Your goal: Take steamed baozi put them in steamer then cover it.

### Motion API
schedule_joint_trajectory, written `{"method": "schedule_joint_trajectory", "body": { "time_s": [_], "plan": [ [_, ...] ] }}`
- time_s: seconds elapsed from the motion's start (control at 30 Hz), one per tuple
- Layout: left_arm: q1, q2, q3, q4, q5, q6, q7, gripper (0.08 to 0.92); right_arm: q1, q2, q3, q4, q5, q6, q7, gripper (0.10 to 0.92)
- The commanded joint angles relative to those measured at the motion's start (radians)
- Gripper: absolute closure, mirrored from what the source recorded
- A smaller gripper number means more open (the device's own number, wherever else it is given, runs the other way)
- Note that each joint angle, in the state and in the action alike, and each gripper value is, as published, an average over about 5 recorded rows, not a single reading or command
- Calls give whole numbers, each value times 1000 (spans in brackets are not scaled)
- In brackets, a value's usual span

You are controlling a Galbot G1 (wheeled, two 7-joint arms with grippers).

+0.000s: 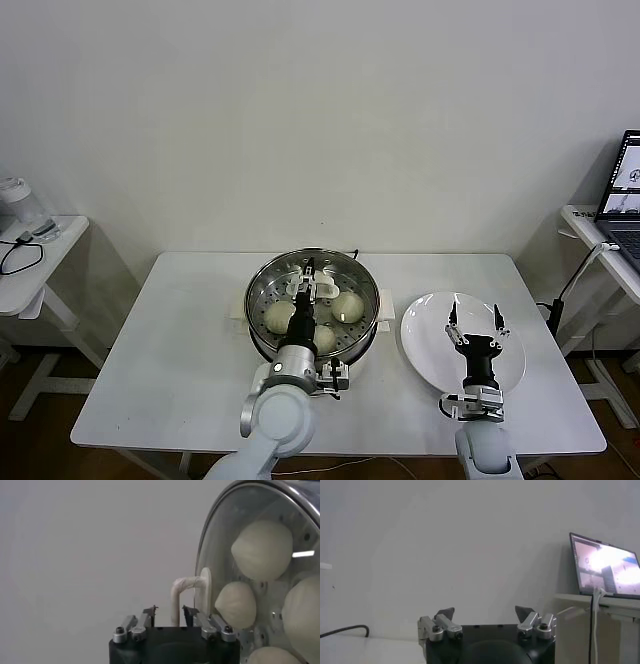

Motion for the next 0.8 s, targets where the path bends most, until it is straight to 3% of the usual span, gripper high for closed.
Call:
{"method": "schedule_joint_trajectory", "body": {
  "time_s": [0.03, 0.23, 0.4, 0.47, 0.6, 0.7, 0.8],
  "plan": [
    [55, 98, -6, -219, -121, 10, 20, 351, 2, 3, -1, 5, -2, -2, 0, 203],
    [100, 198, -39, -348, -237, 8, 42, 201, -3, 4, -1, 14, -2, -2, 0, 203],
    [150, 273, -129, -439, -392, -3, 28, 178, -22, -9, -13, 50, 33, -29, -7, 203],
    [168, 283, -195, -457, -518, -7, -42, 177, -38, -18, -27, 82, 73, -59, -10, 203],
    [199, 284, -318, -443, -895, -65, -273, 177, -66, -33, -49, 142, 159, -112, -12, 203],
    [250, 281, -411, -393, -1154, -209, -399, 177, -87, -45, -53, 184, 235, -154, -23, 203],
    [303, 273, -493, -318, -1330, -375, -437, 177, -105, -57, -51, 220, 296, -181, -33, 203]
  ]
}}
